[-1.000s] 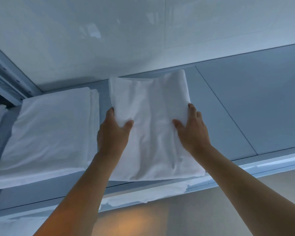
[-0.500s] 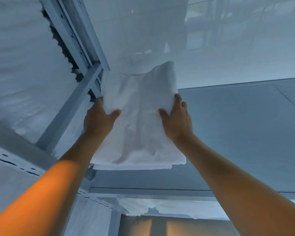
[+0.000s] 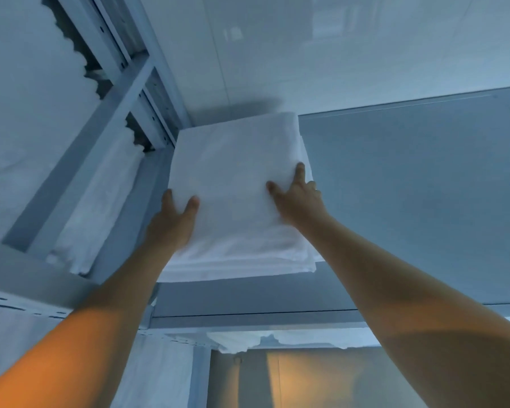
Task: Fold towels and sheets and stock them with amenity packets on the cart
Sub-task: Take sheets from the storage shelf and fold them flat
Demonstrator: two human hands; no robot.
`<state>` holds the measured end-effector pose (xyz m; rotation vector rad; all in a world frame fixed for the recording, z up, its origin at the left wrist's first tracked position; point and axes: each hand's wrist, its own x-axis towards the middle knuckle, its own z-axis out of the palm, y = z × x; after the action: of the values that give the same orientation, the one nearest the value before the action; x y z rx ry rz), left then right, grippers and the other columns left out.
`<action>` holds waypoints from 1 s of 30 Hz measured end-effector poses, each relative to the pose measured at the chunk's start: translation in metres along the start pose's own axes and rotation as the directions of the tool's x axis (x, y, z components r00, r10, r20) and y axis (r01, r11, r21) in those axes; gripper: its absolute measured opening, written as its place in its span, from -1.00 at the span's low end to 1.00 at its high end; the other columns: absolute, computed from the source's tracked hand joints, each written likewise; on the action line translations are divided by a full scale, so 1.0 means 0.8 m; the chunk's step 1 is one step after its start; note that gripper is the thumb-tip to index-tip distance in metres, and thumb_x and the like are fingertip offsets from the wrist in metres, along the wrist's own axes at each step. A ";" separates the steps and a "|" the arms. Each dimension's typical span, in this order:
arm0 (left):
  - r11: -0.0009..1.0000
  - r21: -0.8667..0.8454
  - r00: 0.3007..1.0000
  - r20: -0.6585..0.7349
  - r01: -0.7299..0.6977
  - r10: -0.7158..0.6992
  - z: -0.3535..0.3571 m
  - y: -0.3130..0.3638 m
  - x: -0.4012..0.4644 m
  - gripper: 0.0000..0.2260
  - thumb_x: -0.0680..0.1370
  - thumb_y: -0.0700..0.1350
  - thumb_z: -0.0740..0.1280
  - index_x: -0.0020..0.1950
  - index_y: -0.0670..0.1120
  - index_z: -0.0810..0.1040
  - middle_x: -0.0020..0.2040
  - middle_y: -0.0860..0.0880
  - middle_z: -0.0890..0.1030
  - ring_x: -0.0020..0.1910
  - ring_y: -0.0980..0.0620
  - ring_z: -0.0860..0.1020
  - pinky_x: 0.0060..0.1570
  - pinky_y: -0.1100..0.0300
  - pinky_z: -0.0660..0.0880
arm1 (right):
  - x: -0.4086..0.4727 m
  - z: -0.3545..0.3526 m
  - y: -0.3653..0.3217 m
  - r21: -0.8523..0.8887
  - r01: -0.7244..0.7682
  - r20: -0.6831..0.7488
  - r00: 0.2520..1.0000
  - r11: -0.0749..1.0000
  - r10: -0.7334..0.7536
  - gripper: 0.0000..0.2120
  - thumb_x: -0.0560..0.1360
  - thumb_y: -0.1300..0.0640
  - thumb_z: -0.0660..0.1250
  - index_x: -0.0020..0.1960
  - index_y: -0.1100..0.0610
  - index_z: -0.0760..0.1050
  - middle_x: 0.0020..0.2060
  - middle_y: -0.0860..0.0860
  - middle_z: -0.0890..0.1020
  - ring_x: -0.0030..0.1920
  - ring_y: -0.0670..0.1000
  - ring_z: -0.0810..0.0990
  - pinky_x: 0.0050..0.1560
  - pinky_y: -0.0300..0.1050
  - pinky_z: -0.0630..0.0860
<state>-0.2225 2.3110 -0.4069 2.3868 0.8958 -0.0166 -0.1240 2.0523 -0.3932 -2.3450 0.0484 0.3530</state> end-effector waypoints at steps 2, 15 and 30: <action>0.999 -0.040 1.000 0.019 -0.010 0.011 -0.005 0.002 0.001 -0.14 0.51 0.52 0.07 0.66 0.10 -0.07 0.63 -0.04 0.21 0.54 -0.21 0.30 0.47 -0.12 0.25 | 0.000 -0.003 0.002 0.020 -0.008 0.017 1.000 1.000 0.008 -0.06 0.49 -0.45 0.20 0.64 -0.13 -0.21 0.46 0.22 0.32 0.47 0.31 0.29 0.42 0.26 0.31; 0.999 0.036 0.997 -0.070 0.031 -0.029 0.037 0.028 -0.072 -0.22 0.53 0.49 0.06 0.64 0.14 -0.02 0.47 -0.25 0.41 0.36 -0.33 0.45 0.30 -0.18 0.38 | -0.018 -0.046 0.054 0.027 0.007 0.062 0.998 1.000 -0.009 -0.12 0.52 -0.41 0.21 0.64 -0.19 -0.19 0.49 0.23 0.30 0.46 0.34 0.29 0.38 0.21 0.33; 0.998 0.057 1.000 0.002 -0.003 0.002 0.145 0.155 -0.242 -0.25 0.52 0.48 0.07 0.63 0.21 -0.04 0.30 -0.28 0.45 0.24 -0.33 0.50 0.22 -0.16 0.44 | -0.101 -0.203 0.235 0.040 -0.021 -0.021 1.000 0.999 0.021 -0.13 0.53 -0.39 0.24 0.64 -0.17 -0.14 0.36 0.18 0.42 0.35 0.29 0.40 0.31 0.20 0.43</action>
<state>-0.2758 2.0586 -0.3987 2.4402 0.9027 -0.0443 -0.1885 1.7997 -0.3895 -2.3108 0.0895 0.3343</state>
